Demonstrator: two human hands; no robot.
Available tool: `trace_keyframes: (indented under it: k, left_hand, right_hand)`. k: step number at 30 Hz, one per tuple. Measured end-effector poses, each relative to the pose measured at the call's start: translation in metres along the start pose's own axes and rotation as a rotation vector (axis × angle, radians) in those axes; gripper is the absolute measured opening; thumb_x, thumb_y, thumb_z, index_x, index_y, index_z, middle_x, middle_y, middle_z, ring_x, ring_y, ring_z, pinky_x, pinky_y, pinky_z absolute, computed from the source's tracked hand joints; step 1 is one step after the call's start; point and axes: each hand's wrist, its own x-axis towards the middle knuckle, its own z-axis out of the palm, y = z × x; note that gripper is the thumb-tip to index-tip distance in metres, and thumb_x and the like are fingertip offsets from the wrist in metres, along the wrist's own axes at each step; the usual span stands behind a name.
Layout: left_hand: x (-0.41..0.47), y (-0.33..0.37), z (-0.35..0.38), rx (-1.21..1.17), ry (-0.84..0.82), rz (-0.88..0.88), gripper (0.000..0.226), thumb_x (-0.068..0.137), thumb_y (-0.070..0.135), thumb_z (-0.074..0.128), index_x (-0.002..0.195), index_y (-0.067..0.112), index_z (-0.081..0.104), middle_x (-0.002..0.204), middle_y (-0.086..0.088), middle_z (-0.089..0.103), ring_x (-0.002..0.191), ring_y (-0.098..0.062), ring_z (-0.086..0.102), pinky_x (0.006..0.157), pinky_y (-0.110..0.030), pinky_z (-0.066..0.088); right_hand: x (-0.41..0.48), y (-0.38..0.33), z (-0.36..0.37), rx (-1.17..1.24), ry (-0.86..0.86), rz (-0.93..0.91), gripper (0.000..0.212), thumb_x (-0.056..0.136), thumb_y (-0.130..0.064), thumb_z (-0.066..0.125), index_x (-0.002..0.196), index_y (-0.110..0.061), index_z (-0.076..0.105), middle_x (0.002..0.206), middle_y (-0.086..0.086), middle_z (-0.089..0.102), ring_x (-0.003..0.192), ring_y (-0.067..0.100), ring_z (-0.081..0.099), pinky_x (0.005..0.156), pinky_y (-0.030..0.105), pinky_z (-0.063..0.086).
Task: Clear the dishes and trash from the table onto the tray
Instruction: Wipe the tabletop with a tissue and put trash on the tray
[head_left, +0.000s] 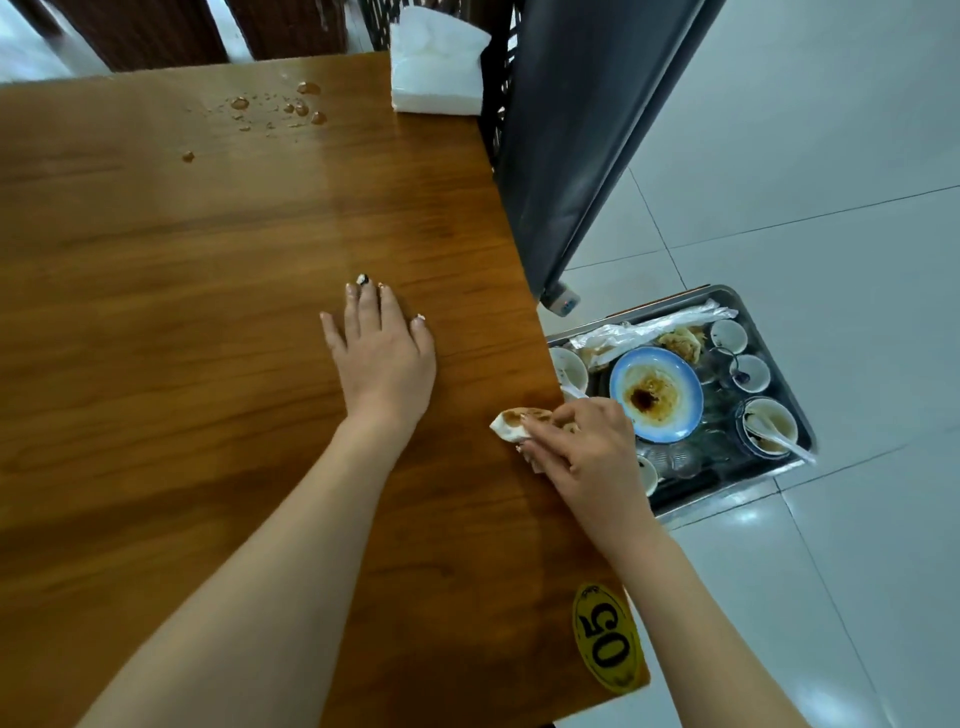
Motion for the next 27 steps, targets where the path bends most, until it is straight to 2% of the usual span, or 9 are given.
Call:
trace_keyframes:
  k: [3, 7, 10, 14, 19, 23, 27]
  left_hand:
    - [-0.013, 0.002, 0.011, 0.067, -0.002, 0.005, 0.059, 0.103, 0.037, 0.017, 0.152, 0.007, 0.006, 0.161, -0.009, -0.003, 0.148, -0.021, -0.010, 0.119, -0.039, -0.008]
    - [-0.013, 0.002, 0.014, 0.120, 0.004, 0.012, 0.059, 0.103, 0.037, 0.013, 0.152, 0.007, 0.002, 0.161, -0.009, -0.004, 0.148, -0.021, -0.010, 0.119, -0.037, -0.008]
    - [-0.013, 0.005, 0.016, 0.147, 0.012, 0.002, 0.059, 0.103, 0.036, 0.012, 0.152, 0.006, 0.002, 0.161, -0.010, -0.004, 0.148, -0.023, -0.010, 0.119, -0.038, -0.007]
    - [-0.013, 0.006, 0.017, 0.161, 0.025, -0.008, 0.058, 0.103, 0.036, 0.013, 0.152, 0.007, 0.003, 0.161, -0.011, -0.002, 0.148, -0.023, -0.008, 0.118, -0.037, -0.007]
    - [-0.011, 0.007, 0.017, 0.148, 0.039, -0.013, 0.058, 0.102, 0.035, 0.017, 0.152, 0.007, 0.006, 0.161, -0.011, 0.000, 0.148, -0.023, -0.007, 0.118, -0.037, -0.006]
    - [-0.013, 0.008, 0.017, 0.140, 0.037, -0.020, 0.059, 0.102, 0.035, 0.018, 0.152, 0.007, 0.006, 0.161, -0.010, 0.001, 0.148, -0.022, -0.006, 0.119, -0.038, -0.005]
    - [-0.013, 0.006, 0.016, 0.130, 0.033, -0.013, 0.058, 0.102, 0.036, 0.017, 0.152, 0.007, 0.006, 0.161, -0.010, 0.001, 0.148, -0.022, -0.005, 0.119, -0.038, -0.005]
  right_hand:
    - [-0.009, 0.006, 0.001, 0.034, -0.007, 0.039, 0.030, 0.085, -0.037, 0.056, 0.098, -0.019, 0.076, 0.085, 0.005, 0.058, 0.090, 0.018, 0.039, 0.078, 0.027, 0.033]
    - [0.000, 0.010, 0.011, 0.084, 0.027, 0.033, 0.027, 0.085, -0.036, 0.057, 0.094, -0.020, 0.077, 0.087, 0.005, 0.058, 0.091, 0.019, 0.039, 0.080, 0.028, 0.032]
    - [0.016, 0.010, 0.015, 0.096, 0.029, 0.014, 0.027, 0.086, -0.036, 0.057, 0.095, -0.021, 0.077, 0.087, 0.004, 0.059, 0.091, 0.020, 0.039, 0.075, 0.034, 0.035]
    - [0.069, -0.001, 0.029, 0.058, 0.013, 0.053, 0.027, 0.084, -0.041, 0.056, 0.094, -0.026, 0.077, 0.087, 0.002, 0.058, 0.090, 0.019, 0.037, 0.076, 0.028, 0.021]
    - [0.116, -0.011, 0.036, -0.021, -0.088, 0.098, 0.018, 0.086, -0.033, 0.066, 0.100, -0.028, 0.075, 0.100, 0.003, 0.057, 0.102, 0.031, 0.045, 0.083, 0.040, 0.031]
    - [0.094, -0.010, 0.037, -0.036, 0.018, 0.076, 0.013, 0.081, -0.028, 0.070, 0.092, -0.026, 0.076, 0.087, 0.003, 0.059, 0.092, 0.028, 0.045, 0.073, 0.036, 0.029]
    - [0.042, 0.000, 0.018, -0.032, 0.009, 0.048, 0.027, 0.085, -0.038, 0.053, 0.094, -0.027, 0.076, 0.086, 0.001, 0.058, 0.091, 0.022, 0.037, 0.072, 0.035, 0.027]
